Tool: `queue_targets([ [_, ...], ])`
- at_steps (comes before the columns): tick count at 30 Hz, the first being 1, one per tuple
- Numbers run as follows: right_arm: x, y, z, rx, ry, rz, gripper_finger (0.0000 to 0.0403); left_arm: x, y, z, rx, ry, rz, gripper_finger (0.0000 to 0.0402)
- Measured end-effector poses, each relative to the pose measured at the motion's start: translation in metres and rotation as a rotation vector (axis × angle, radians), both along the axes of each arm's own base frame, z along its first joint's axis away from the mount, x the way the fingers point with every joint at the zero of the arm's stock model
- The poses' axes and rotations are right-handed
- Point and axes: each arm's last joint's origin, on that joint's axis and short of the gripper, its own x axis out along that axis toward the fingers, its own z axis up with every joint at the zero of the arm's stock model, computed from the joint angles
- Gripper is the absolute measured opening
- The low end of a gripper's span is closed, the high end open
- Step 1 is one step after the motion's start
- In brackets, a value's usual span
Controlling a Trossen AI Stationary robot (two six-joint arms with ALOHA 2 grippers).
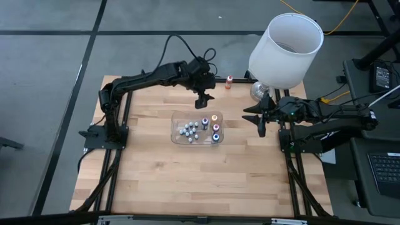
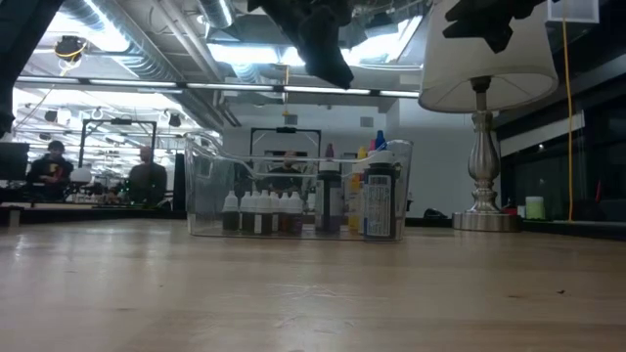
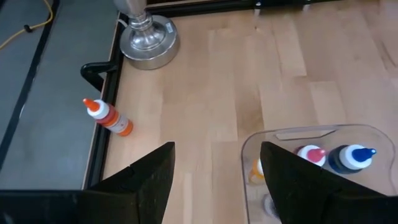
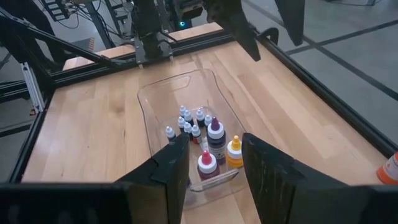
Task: Pick & Place food coloring
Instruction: Put the large orange food coloring bottle into the transparent bin
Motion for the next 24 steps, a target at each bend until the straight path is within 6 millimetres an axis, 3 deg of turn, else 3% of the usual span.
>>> queue_targets([
  [15, 0.008, 0.000, -0.005, -0.001, 0.037, 0.000, 0.0149, -0.002, -0.002, -0.001, -0.059, 0.017, 0.047, 0.0218],
  [20, 0.012, 0.000, -0.009, -0.002, 0.057, 0.000, 0.0149, 0.001, -0.013, -0.002, -0.078, 0.029, 0.033, 0.0180],
  [24, 0.016, 0.001, -0.011, -0.007, 0.074, 0.002, 0.0149, -0.002, -0.027, 0.009, -0.069, 0.002, 0.002, 0.0119],
])
